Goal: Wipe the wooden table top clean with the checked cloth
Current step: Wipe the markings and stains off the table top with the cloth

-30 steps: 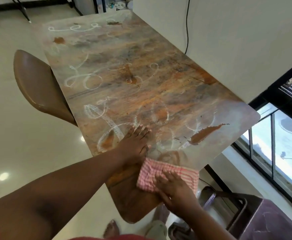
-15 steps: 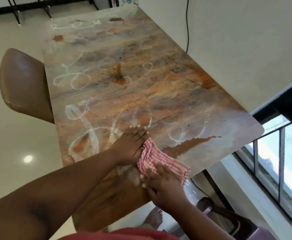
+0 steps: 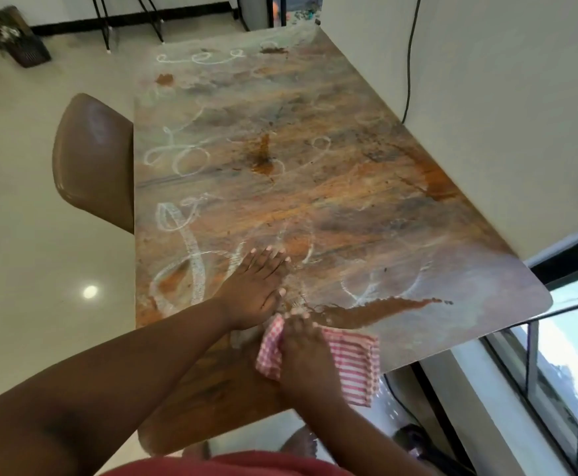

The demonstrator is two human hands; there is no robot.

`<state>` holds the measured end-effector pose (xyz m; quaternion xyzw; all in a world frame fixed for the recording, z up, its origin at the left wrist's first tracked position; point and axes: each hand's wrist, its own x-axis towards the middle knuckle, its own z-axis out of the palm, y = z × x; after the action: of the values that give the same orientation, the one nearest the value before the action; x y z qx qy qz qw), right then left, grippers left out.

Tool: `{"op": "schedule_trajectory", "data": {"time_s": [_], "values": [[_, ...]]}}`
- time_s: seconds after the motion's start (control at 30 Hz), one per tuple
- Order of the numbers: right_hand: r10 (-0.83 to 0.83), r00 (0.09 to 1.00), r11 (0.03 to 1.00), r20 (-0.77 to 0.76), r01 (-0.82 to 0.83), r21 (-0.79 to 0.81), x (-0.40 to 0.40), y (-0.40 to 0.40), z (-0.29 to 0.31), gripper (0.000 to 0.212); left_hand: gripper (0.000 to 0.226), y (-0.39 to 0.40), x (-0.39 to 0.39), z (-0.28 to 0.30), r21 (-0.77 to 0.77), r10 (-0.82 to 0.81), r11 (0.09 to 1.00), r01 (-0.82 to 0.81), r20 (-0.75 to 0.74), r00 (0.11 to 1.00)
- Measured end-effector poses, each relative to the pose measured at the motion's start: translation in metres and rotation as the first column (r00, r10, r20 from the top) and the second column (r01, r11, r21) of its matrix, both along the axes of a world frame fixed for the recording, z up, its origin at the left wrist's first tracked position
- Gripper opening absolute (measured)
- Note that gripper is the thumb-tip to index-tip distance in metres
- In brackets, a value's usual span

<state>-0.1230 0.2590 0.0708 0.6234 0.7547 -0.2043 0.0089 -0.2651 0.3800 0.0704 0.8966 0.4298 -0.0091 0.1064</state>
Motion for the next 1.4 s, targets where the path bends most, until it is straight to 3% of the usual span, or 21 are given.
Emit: {"op": "schedule_trajectory", "data": {"time_s": [0.2,0.3,0.4,0.47,0.63,0.7,0.83,0.9,0.97,1.07,1.17,1.27,1.33,1.4], "values": [[0.465,0.879,0.881,-0.105,-0.449,0.147,0.050,-0.022,-0.004,0.050,0.073,-0.002,-0.004,0.003,0.002,0.025,1.000,-0.025,-0.003,1.000],[0.384,0.920,0.911,-0.083,-0.362,0.195,0.085,-0.005,-0.001,0.033,0.068,-0.006,-0.007,0.000,-0.013,0.033,0.999,-0.033,-0.018,0.999],[0.153,0.987,0.978,-0.042,-0.146,0.147,0.067,0.032,0.001,0.037,0.068,-0.008,-0.009,-0.006,-0.013,0.034,0.999,-0.034,-0.019,0.999],[0.086,0.996,0.980,0.007,-0.086,0.179,0.030,0.042,-0.001,0.043,0.071,-0.008,-0.009,-0.008,-0.013,0.039,0.999,-0.039,-0.015,0.999],[0.447,0.894,0.883,-0.021,-0.437,0.171,-0.009,-0.006,-0.008,0.041,0.071,0.002,-0.016,-0.007,-0.005,0.028,1.000,-0.028,-0.011,1.000],[0.459,0.885,0.882,-0.076,-0.443,0.159,0.021,-0.023,-0.011,0.037,0.073,0.008,-0.021,-0.002,0.007,0.023,1.000,-0.023,-0.034,0.999],[0.336,0.940,0.921,-0.053,-0.317,0.226,0.109,-0.033,-0.015,0.039,0.072,0.012,-0.027,0.006,0.036,-0.008,0.999,0.010,-0.046,0.999],[0.069,0.997,0.965,-0.041,-0.056,0.257,0.138,-0.018,-0.010,0.042,0.070,0.011,-0.030,0.007,0.042,-0.028,0.999,0.030,-0.037,0.999],[-0.232,0.970,0.936,-0.071,0.242,0.257,0.141,0.007,-0.010,0.041,0.070,0.008,-0.029,0.005,0.034,-0.066,0.997,0.068,-0.060,0.996],[-0.361,0.930,0.898,-0.070,0.367,0.242,0.104,0.039,-0.013,0.048,0.072,0.007,-0.017,0.003,-0.008,-0.096,0.995,0.096,-0.037,0.995],[-0.127,0.991,0.973,-0.031,0.131,0.192,0.069,0.020,-0.018,0.045,0.072,0.012,0.003,0.002,-0.014,-0.119,0.993,0.119,-0.019,0.993],[0.173,0.983,0.957,-0.067,-0.151,0.249,0.106,-0.020,-0.018,0.031,0.067,0.019,0.026,0.003,-0.002,-0.124,0.992,0.124,0.009,0.992],[0.220,0.973,0.936,-0.073,-0.190,0.297,0.152,-0.027,-0.019,0.039,0.066,0.023,0.041,0.003,-0.009,-0.134,0.991,0.134,0.008,0.991],[0.139,0.987,0.938,-0.086,-0.103,0.331,0.196,-0.008,-0.016,0.041,0.067,0.028,0.058,0.001,-0.037,-0.148,0.988,0.148,-0.023,0.989]]}}
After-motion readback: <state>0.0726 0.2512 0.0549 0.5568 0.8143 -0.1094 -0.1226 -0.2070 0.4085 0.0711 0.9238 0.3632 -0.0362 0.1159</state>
